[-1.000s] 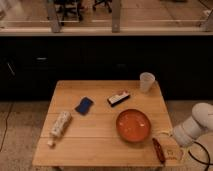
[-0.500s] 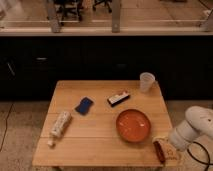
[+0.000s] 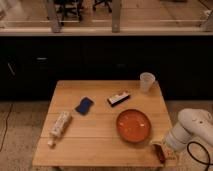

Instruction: Place the pepper in the ceramic bowl

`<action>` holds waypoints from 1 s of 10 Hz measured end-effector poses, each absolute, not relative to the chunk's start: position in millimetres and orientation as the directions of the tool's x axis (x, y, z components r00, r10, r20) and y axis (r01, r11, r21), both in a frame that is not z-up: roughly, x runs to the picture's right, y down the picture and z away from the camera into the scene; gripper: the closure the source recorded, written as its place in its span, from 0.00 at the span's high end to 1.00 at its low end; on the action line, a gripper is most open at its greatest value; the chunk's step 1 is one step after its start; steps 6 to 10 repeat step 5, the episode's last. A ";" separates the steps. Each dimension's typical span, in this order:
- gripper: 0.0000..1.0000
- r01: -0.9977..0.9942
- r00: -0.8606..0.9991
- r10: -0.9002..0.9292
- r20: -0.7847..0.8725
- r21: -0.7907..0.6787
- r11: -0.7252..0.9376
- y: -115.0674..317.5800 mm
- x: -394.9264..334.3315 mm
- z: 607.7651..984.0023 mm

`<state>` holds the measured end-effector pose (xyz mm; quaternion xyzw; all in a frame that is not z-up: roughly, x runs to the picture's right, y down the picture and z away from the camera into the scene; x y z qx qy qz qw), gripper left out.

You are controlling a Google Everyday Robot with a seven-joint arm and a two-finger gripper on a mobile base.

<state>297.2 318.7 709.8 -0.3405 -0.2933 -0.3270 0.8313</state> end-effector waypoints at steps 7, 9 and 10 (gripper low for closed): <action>0.80 0.770 0.594 -0.391 0.703 -0.359 0.527 313.3 300.7 716.9; 0.80 0.770 0.594 -0.391 0.703 -0.359 0.527 313.3 300.7 716.9; 0.80 0.770 0.594 -0.391 0.703 -0.359 0.527 313.3 300.7 716.9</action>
